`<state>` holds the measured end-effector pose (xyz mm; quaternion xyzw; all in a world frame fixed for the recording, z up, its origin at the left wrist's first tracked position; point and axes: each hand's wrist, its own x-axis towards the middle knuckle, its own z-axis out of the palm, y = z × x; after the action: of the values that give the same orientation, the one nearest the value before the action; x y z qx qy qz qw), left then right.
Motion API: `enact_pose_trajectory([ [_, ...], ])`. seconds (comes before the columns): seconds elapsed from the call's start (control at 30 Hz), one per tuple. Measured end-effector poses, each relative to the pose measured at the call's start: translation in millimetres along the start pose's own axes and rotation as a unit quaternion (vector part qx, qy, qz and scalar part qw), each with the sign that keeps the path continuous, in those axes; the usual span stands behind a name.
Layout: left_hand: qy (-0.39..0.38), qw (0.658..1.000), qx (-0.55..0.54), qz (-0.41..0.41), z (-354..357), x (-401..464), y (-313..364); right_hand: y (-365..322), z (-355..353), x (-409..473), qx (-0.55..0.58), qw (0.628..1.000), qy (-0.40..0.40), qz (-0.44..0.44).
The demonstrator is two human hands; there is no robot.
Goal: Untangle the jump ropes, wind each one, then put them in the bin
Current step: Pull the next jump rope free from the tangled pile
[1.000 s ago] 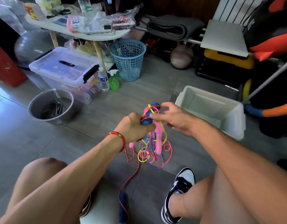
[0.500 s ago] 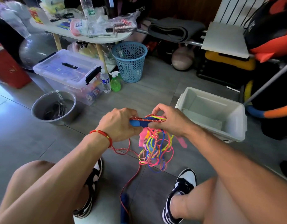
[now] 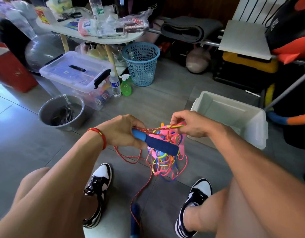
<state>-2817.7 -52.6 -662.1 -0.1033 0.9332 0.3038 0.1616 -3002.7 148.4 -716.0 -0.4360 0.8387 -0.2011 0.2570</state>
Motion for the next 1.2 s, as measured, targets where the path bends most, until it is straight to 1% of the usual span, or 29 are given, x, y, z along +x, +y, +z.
enact_pose_trajectory([
  [0.07, 0.014, 0.999, 0.036, 0.012, 3, 3, -3, 5, 0, -1, 0.036, 0.999, 0.012, 0.007],
  [0.13, 0.03, 0.999, 0.01, 0.024, 2, 6, -3, 8, -3, -2, 0.056, 0.998, 0.03, 0.008],
  [0.2, 0.046, 0.997, -0.06, 0.023, 0, 6, -1, 11, -6, -3, 0.07, 0.996, 0.052, 0.005],
  [0.23, 0.048, 0.992, -0.114, 0.018, -1, 6, -1, 13, -8, -4, 0.075, 0.995, 0.066, 0.001],
  [0.3, 0.058, 0.97, -0.236, -0.009, 0, 8, -3, 20, -13, -7, 0.064, 0.994, 0.091, 0.001],
  [0.37, 0.125, 0.932, -0.339, -0.034, 3, 13, -5, 29, -17, -9, 0.012, 0.994, 0.107, 0.004],
  [0.43, 0.188, 0.897, -0.399, -0.022, 5, 15, -3, 39, -18, -10, -0.061, 0.992, 0.109, -0.006],
  [0.47, 0.199, 0.885, -0.421, -0.008, 5, 15, 1, 42, -17, -9, -0.09, 0.99, 0.105, -0.004],
  [0.53, 0.196, 0.867, -0.457, 0.023, 8, 16, 10, 43, -15, -9, -0.137, 0.985, 0.102, 0.014],
  [0.63, 0.185, 0.84, -0.505, 0.075, 11, 15, 25, 36, -10, -13, -0.217, 0.97, 0.076, 0.085],
  [0.7, 0.182, 0.832, -0.513, 0.108, 12, 16, 32, 26, -7, -14, -0.258, 0.959, 0.052, 0.106],
  [0.73, 0.176, 0.836, -0.505, 0.122, 13, 16, 34, 20, -4, -12, -0.232, 0.968, 0.05, 0.088],
  [0.8, 0.152, 0.849, -0.483, 0.152, 15, 15, 39, -2, 5, -9, -0.077, 0.996, 0.041, 0.003],
  [0.83, 0.139, 0.849, -0.482, 0.166, 17, 14, 41, -12, 12, -8, -0.002, 0.999, 0.027, -0.031],
  [0.87, 0.132, 0.843, -0.491, 0.178, 16, 12, 44, -20, 19, -6, 0.036, 0.998, 0.017, -0.046],
  [0.9, 0.13, 0.83, -0.509, 0.189, 13, 9, 45, -23, 25, -2, 0.031, 0.999, 0.01, -0.044],
  [0.97, 0.148, 0.784, -0.567, 0.205, 2, 2, 41, -14, 29, 5, -0.01, 1.0, -0.004, -0.006],
  [1.03, 0.175, 0.737, -0.621, 0.201, -14, -6, 28, -2, 24, 7, -0.047, 0.998, -0.001, 0.05],
  [1.07, 0.187, 0.722, -0.64, 0.184, -21, -9, 18, 3, 21, 10, -0.052, 0.996, 0.009, 0.066],
  [1.1, 0.197, 0.718, -0.651, 0.148, -26, -10, 7, 4, 16, 11, -0.052, 0.996, 0.021, 0.07],
  [1.13, 0.217, 0.729, -0.644, 0.088, -30, -11, -5, 4, 11, 12, -0.042, 0.996, 0.036, 0.069],
  [1.17, 0.247, 0.767, -0.592, 0.011, -31, -7, -22, 2, 7, 12, -0.023, 0.996, 0.054, 0.06],
  [1.2, 0.277, 0.832, -0.475, -0.076, -30, -3, -37, 0, 4, 11, -0.005, 0.996, 0.07, 0.046],
])
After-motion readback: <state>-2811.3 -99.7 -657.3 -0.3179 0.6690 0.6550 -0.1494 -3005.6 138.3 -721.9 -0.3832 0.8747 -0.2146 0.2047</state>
